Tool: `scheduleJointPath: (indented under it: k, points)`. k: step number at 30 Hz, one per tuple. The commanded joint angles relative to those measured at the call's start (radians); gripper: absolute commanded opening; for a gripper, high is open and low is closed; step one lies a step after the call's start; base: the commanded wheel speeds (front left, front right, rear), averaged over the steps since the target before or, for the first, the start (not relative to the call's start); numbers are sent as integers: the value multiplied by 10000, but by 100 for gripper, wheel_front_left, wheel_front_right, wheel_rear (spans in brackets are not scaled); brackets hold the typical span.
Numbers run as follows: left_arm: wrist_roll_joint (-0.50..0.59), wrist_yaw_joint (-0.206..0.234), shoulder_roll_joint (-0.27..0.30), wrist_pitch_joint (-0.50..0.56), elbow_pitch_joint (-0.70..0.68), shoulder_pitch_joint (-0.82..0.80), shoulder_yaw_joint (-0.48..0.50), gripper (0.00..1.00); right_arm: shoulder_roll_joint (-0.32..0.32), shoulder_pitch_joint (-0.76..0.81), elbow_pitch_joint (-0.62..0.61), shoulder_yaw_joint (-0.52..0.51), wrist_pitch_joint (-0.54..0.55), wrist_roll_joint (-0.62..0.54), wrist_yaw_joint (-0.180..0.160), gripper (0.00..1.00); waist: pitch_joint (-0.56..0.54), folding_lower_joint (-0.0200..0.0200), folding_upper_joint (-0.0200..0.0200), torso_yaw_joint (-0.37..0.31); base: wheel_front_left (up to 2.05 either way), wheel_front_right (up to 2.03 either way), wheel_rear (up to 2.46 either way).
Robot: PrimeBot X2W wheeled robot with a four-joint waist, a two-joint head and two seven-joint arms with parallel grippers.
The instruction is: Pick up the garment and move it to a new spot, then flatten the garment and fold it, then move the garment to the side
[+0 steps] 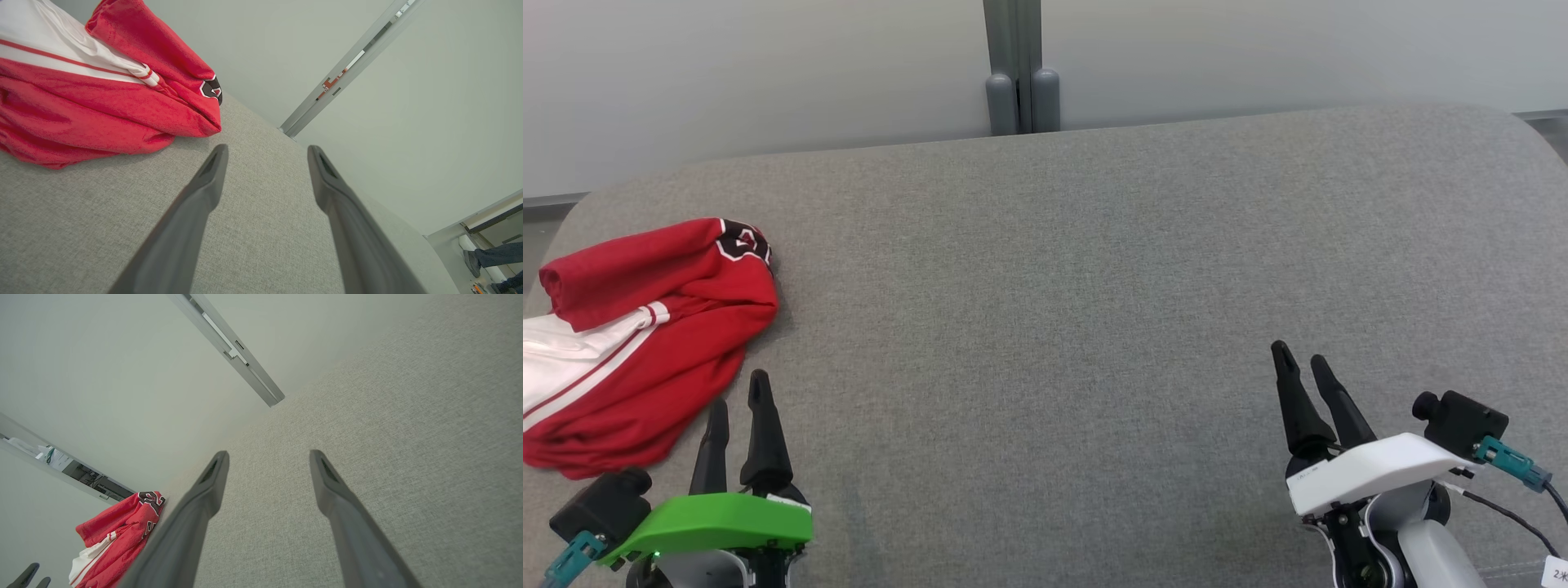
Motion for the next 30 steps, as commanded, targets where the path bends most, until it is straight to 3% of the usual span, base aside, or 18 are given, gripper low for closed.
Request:
scheduleJointPath:
  k: [1,30]
  points:
    - [382,69,79,-113,-212,-45,-26,100,-50,-235,-158,80,-144,-337,28,100,9,0,0,-2,0,0,0]
    - [3432,283,104,-881,-487,483,-375,100,-72,-26,-344,1039,-905,-3334,32,100,-58,0,0,-113,0,0,0]
